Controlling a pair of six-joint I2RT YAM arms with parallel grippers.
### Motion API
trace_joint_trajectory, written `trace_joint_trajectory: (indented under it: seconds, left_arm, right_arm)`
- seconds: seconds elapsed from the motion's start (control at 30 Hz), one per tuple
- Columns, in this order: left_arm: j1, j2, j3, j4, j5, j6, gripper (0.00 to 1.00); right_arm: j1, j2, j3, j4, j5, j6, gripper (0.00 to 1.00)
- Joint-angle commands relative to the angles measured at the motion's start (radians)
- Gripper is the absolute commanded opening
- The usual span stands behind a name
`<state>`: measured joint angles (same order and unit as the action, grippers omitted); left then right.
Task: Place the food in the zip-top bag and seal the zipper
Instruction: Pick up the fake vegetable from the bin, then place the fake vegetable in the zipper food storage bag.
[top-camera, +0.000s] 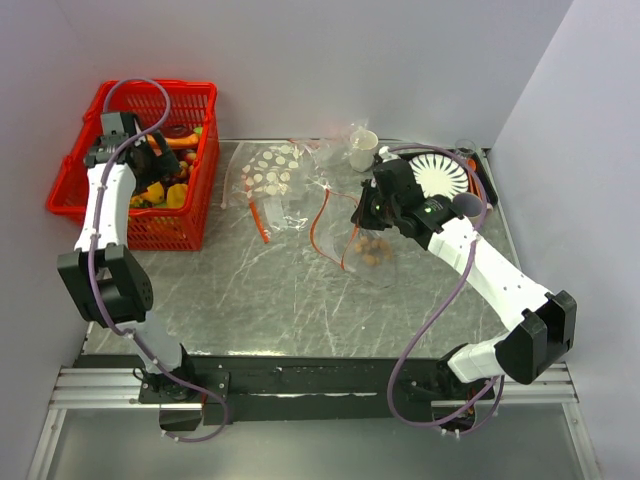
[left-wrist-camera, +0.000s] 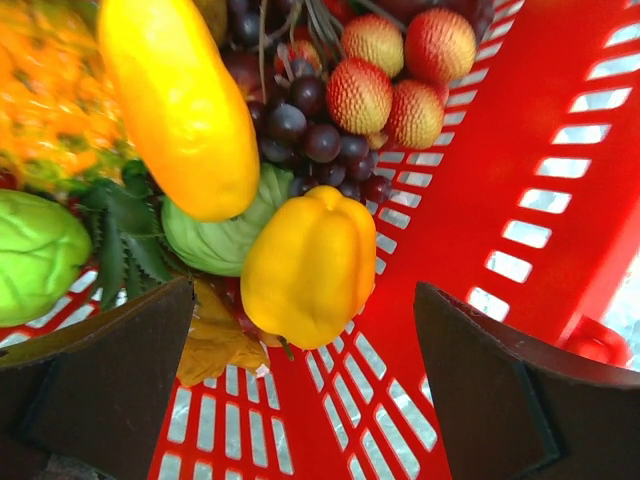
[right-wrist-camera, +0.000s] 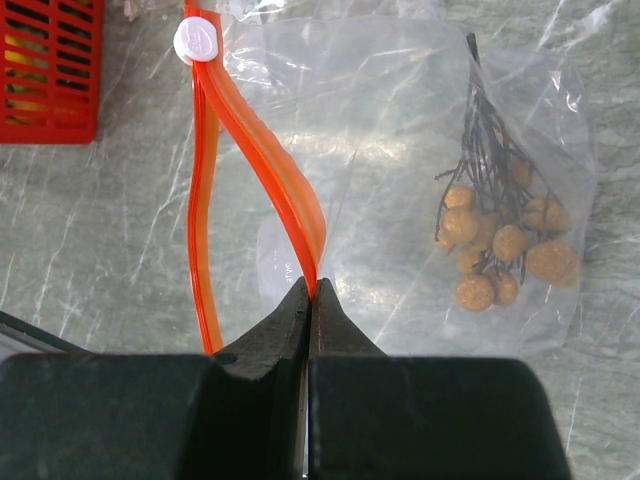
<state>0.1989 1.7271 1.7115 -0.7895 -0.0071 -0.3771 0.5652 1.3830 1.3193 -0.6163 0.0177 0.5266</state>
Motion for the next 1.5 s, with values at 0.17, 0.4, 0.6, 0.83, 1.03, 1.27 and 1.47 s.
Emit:
trace_joint_trajectory:
  seconds: [0.17,0.4,0.6,0.83,1.03,1.27,1.47]
  left_arm:
    - [0.002,0.083,0.002,-0.002,0.113,0.032,0.87]
    - [0.002,0.163,0.002,-0.005,0.137,0.021,0.79]
    - [0.002,0.21,0.037,-0.063,0.09,0.027,0.6]
    - [0.004,0.017,0.034,-0.004,0.013,0.006,0.18]
    - [0.004,-0.101,0.056,0.01,0.012,-0.011,0.14]
    - [0.002,-0.188,0.073,0.038,-0.031,-0.028,0.13]
    - [0.002,-0.288,0.022,0.148,0.094,-0.063,0.14]
  right_arm:
    - [0.009,-0.029,0.004,0.038,-0.001,0.0,0.0]
    - [0.009,-0.029,0.001,0.041,-0.009,0.004,0.0]
    - [0.007,-0.027,0.008,0.047,-0.015,0.006,0.0]
    - [0.007,-0.025,0.015,0.036,-0.012,0.0,0.0]
    - [0.007,-0.021,0.02,0.035,-0.015,0.001,0.0]
    - [0.007,-0.029,0.014,0.035,-0.012,0.001,0.0]
    - [0.009,-0.018,0.029,0.029,-0.036,-0.002,0.0]
